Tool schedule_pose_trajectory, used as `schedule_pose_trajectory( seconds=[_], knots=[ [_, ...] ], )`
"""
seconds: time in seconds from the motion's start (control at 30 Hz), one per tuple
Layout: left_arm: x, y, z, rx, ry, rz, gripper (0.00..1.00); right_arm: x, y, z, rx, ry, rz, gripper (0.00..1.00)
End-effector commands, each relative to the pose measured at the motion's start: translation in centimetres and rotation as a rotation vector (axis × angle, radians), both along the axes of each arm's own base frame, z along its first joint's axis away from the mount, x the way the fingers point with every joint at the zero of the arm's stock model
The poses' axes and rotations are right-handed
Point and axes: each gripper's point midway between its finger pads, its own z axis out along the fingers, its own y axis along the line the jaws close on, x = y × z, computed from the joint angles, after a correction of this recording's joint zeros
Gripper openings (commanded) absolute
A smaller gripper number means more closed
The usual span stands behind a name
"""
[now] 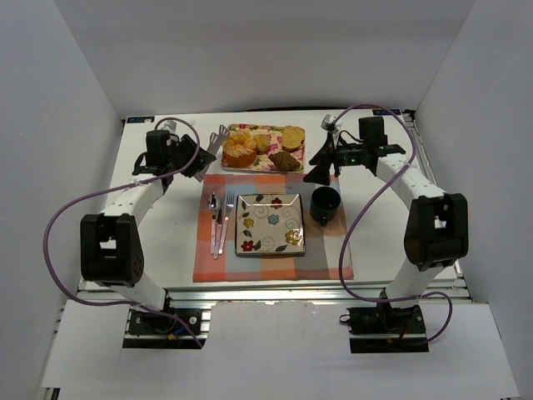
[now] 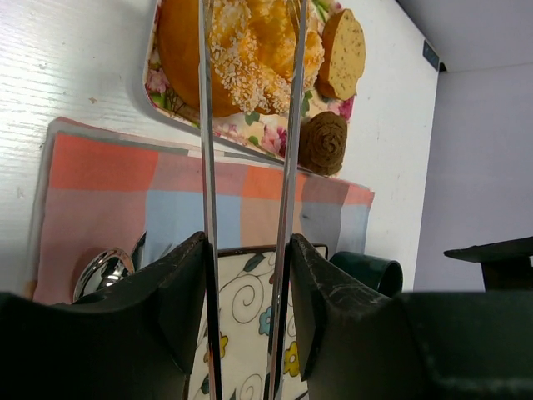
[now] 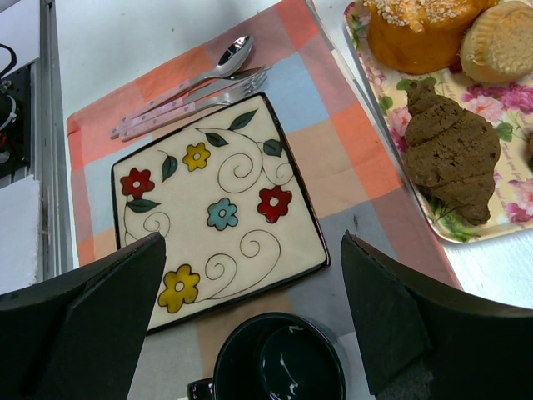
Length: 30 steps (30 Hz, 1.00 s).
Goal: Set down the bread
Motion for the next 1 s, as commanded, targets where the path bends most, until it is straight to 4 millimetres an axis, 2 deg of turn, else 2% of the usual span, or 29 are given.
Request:
schedule_pose_trajectory(
  seconds=[0.0,0.5,0.8,0.97],
  knots=[
    [0.7,-1.0,1.2,-0.001,-0.013,-0.04,0.52,0.1,0.0,1.8,0.031,-0.052,0.014,0.89],
    [0.1,-0.8,2.0,0.026,-0.014,-0.039,0.54,0.1,-0.2,1.5,0.033,-0.041,0.012,0.89],
    [-0.6,-1.4,-0.1,0.014,0.05,-0.082,0.54,0.0,-0.2,1.4,0.035,-0.035,0.011,0.89],
    [-0.8,-1.5,-0.5,0.026,0.064,-0.097,0.51,-0.1,-0.3,1.3,0.035,-0.034,0.011,0.89]
  ],
)
